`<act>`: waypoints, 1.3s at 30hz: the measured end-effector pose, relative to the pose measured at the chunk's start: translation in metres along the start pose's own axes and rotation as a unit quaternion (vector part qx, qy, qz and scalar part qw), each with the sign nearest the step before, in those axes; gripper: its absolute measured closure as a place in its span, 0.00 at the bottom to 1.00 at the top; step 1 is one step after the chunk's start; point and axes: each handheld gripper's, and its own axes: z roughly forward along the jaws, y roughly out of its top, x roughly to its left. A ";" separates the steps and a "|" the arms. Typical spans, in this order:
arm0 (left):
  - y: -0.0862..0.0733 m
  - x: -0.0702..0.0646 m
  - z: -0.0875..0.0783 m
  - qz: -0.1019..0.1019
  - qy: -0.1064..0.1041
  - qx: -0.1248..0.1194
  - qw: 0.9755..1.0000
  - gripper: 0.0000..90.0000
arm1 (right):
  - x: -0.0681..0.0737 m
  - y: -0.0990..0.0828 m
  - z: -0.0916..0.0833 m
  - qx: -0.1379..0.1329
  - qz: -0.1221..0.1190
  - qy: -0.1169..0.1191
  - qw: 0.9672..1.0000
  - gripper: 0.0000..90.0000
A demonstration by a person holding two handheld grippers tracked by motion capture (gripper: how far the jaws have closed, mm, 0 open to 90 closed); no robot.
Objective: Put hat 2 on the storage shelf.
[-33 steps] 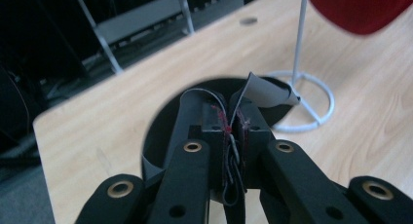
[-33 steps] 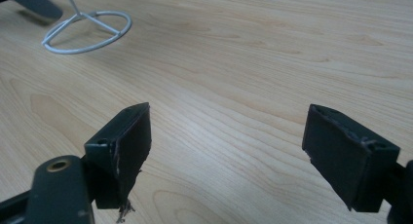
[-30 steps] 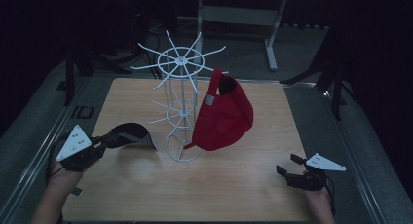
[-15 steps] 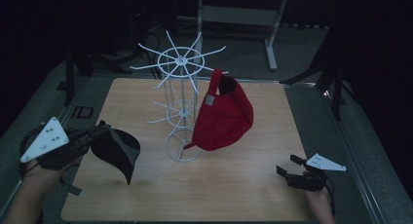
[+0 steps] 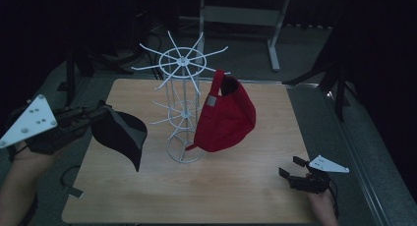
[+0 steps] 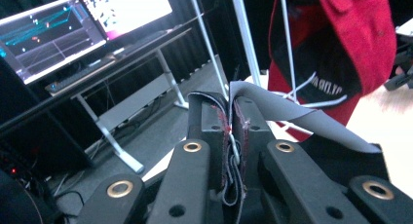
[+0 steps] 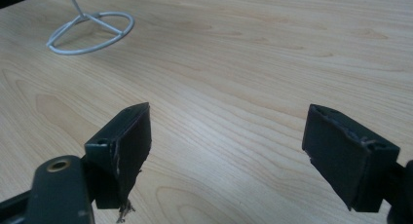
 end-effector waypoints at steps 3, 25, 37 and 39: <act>0.007 -0.003 0.001 0.005 -0.007 -0.009 1.000 0.95 | 0.000 0.000 0.001 0.002 0.000 0.002 1.000 0.20; 0.085 -0.007 0.033 0.027 -0.048 -0.061 0.997 0.95 | 0.000 0.000 -0.001 0.002 -0.003 0.000 1.000 0.20; 0.106 -0.014 0.051 0.023 -0.075 -0.075 0.994 0.94 | 0.001 0.000 0.000 0.005 -0.003 0.000 1.000 0.20; 0.107 -0.016 0.054 0.019 -0.086 -0.077 0.993 0.94 | 0.001 0.000 0.000 0.006 -0.004 -0.001 1.000 0.20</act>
